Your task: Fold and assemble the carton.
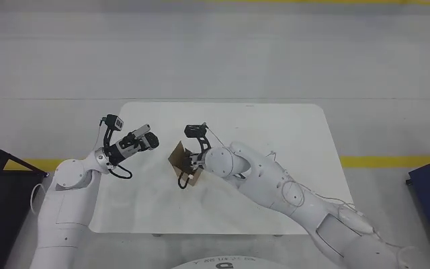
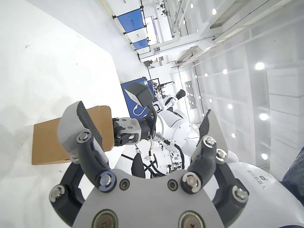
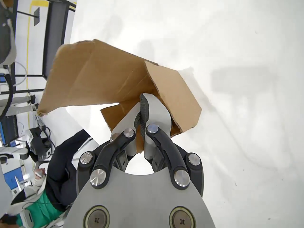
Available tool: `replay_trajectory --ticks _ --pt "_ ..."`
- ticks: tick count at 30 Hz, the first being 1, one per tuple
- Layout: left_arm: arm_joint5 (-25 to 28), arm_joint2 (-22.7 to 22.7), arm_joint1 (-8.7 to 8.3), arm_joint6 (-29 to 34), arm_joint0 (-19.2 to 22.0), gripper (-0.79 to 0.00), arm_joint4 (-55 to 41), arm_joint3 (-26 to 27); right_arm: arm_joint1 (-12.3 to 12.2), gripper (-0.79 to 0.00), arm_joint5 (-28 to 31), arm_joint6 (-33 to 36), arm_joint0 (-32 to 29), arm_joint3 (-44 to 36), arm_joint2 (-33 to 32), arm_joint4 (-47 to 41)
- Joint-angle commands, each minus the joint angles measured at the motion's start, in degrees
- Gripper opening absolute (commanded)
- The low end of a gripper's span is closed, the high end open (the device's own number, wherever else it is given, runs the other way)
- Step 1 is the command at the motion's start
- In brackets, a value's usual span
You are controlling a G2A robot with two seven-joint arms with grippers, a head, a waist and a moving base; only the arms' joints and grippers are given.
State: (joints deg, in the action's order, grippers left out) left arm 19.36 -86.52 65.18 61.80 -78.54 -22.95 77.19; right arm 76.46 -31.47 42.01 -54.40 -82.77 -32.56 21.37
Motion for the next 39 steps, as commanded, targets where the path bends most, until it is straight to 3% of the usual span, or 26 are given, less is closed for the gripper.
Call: replay_trajectory --ticks 1,8,15,24,39 --pt "0.0 0.0 0.0 0.0 0.0 0.0 0.0 0.0 0.8 -0.785 -3.2 0.0 0.9 0.8 0.3 -0.8" --pt "0.0 0.0 0.0 0.0 0.0 0.0 0.0 0.0 3.9 -0.785 -9.3 1.7 5.6 7.3 2.6 -3.1" --pt "0.0 0.0 0.0 0.0 0.0 0.0 0.0 0.0 5.0 -0.785 -9.9 4.4 6.7 9.4 4.3 -2.4" --pt "0.0 0.0 0.0 0.0 0.0 0.0 0.0 0.0 2.2 -0.785 -8.1 9.6 4.6 5.4 0.4 0.7" --pt "0.0 0.0 0.0 0.0 0.0 0.0 0.0 0.0 -4.1 -0.785 -7.3 13.2 -5.9 -7.1 -10.7 7.0"
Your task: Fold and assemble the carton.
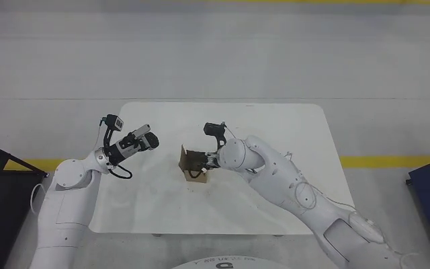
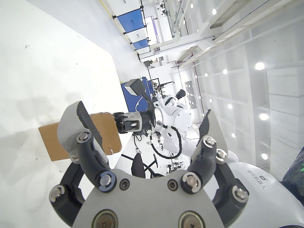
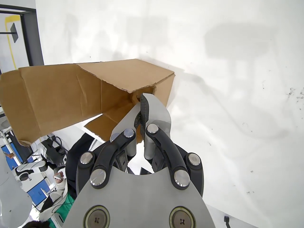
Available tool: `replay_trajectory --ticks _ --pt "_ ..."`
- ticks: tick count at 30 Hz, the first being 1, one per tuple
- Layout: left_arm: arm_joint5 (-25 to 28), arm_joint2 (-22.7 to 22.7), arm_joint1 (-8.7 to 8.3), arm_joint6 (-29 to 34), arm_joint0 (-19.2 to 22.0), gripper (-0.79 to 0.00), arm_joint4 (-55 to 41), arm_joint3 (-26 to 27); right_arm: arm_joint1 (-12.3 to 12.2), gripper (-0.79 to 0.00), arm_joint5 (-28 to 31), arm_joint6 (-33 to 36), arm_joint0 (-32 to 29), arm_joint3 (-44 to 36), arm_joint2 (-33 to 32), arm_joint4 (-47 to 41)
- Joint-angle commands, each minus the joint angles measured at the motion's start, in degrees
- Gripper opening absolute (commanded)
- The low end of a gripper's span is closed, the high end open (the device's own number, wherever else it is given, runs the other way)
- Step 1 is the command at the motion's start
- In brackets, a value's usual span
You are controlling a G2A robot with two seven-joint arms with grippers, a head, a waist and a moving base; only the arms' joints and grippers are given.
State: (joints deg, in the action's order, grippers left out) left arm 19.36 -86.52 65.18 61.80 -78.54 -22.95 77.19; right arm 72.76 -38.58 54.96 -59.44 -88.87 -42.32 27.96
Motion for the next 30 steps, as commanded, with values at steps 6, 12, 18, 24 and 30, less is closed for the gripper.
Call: replay_trajectory --ticks 6,12,18,24,30 --pt "0.0 0.0 0.0 0.0 0.0 0.0 0.0 0.0 -1.6 -0.785 3.5 -0.1 -3.6 -5.9 -2.9 2.1" --pt "0.0 0.0 0.0 0.0 0.0 0.0 0.0 0.0 -0.5 -0.785 7.4 0.7 -0.8 -2.0 -0.4 0.5" --pt "0.0 0.0 0.0 0.0 0.0 0.0 0.0 0.0 2.5 -0.785 8.7 0.4 5.6 7.8 3.6 -4.2" --pt "-1.8 -1.1 -0.65 -2.2 -2.5 0.0 6.4 2.7 5.1 -0.785 11.1 -1.9 9.3 15.2 5.9 -8.4" --pt "-6.0 -7.7 -2.56 0.5 -11.7 0.0 14.1 9.5 5.6 -0.785 13.3 -3.6 9.2 17.3 5.6 -9.9"
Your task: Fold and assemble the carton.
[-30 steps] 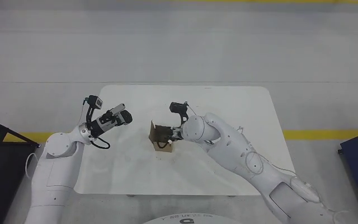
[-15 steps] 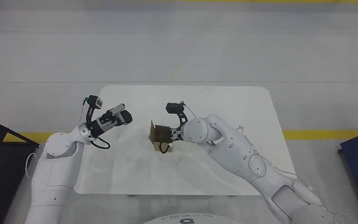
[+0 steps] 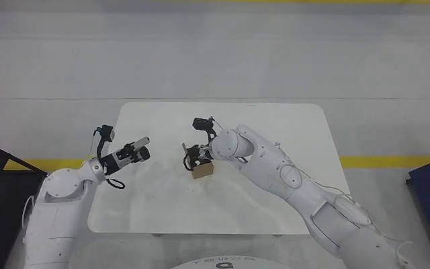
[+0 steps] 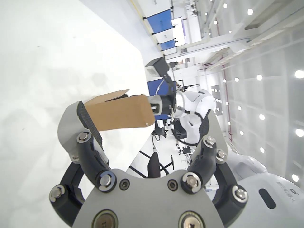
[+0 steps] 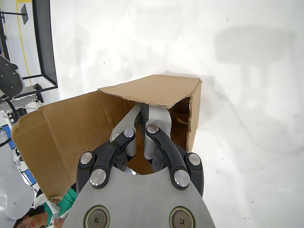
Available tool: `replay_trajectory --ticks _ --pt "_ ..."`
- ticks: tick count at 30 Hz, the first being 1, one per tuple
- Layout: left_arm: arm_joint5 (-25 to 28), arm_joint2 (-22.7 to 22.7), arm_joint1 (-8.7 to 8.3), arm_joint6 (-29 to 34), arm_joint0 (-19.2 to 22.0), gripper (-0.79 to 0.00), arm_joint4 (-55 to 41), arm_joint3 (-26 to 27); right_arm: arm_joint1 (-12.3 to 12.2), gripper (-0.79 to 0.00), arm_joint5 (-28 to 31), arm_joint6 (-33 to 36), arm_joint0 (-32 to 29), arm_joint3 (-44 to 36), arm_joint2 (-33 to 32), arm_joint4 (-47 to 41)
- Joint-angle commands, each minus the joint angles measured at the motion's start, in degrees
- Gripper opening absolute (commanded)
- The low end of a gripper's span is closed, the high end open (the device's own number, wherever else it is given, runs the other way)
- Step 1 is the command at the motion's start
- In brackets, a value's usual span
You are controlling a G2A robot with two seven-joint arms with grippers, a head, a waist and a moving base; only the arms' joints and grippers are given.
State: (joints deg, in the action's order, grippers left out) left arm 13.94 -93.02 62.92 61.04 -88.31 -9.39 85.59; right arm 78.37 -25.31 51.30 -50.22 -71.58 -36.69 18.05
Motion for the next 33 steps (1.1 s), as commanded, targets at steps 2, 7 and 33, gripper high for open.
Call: replay_trajectory --ticks 2,7,33 --pt "-1.7 -3.3 -0.99 4.6 -4.5 0.0 3.0 3.6 0.0 -0.785 0.0 0.0 0.0 0.0 0.0 0.0" --pt "-5.9 -2.7 -1.89 12.0 -7.4 0.0 7.0 10.0 0.0 -0.785 0.0 0.0 0.0 0.0 0.0 0.0" --pt "-34.4 25.2 -0.42 4.1 9.4 -0.785 32.5 8.8 0.0 -0.785 0.0 0.0 0.0 0.0 0.0 0.0"
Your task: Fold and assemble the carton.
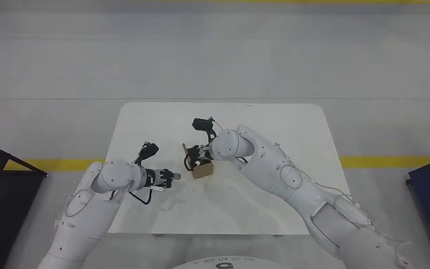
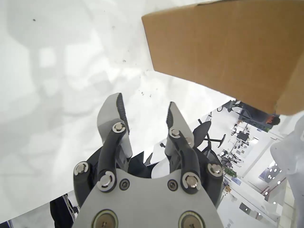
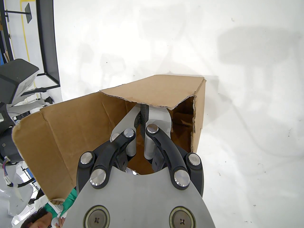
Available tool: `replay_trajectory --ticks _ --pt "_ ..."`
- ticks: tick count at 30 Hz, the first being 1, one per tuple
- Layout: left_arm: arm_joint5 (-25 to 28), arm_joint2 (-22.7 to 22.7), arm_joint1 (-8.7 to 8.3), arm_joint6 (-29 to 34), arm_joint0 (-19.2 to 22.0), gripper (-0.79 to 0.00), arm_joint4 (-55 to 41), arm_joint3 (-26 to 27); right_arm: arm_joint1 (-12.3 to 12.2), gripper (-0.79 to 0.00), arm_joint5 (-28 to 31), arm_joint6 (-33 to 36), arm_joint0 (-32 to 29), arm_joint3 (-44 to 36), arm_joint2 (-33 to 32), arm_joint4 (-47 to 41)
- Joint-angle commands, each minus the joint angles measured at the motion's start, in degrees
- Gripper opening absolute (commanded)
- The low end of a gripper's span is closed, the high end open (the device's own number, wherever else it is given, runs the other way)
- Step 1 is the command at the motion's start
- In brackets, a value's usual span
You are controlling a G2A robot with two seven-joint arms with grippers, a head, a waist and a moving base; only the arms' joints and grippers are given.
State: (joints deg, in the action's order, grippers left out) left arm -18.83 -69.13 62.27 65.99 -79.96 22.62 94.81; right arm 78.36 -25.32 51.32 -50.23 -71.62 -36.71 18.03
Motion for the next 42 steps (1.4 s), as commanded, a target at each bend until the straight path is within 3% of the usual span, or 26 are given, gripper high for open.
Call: replay_trajectory --ticks 1,7,16,29,42 --pt "-3.1 2.3 0.4 -1.6 1.9 -0.785 1.3 -0.8 0.0 -0.785 0.0 0.0 0.0 0.0 0.0 0.0" --pt "-7.0 6.9 1.43 -3.7 5.9 -0.785 2.5 -3.2 0.0 -0.785 0.0 0.0 0.0 0.0 0.0 0.0" --pt "-7.2 8.2 1.69 -4.4 7.7 -0.785 2.1 -5.4 -1.7 -0.785 0.1 -3.6 -5.3 -3.2 -3.4 1.9" --pt "-7.7 8.5 1.51 -5.0 8.2 -0.785 2.3 -5.0 -6.3 -0.785 4.8 -8.8 -20.1 -16.5 -13.6 5.5" --pt "-7.8 7.8 1.1 -5.4 7.8 -0.785 2.3 -3.9 -8.1 -0.785 6.0 -16.5 -31.0 -23.7 -21.0 2.6"
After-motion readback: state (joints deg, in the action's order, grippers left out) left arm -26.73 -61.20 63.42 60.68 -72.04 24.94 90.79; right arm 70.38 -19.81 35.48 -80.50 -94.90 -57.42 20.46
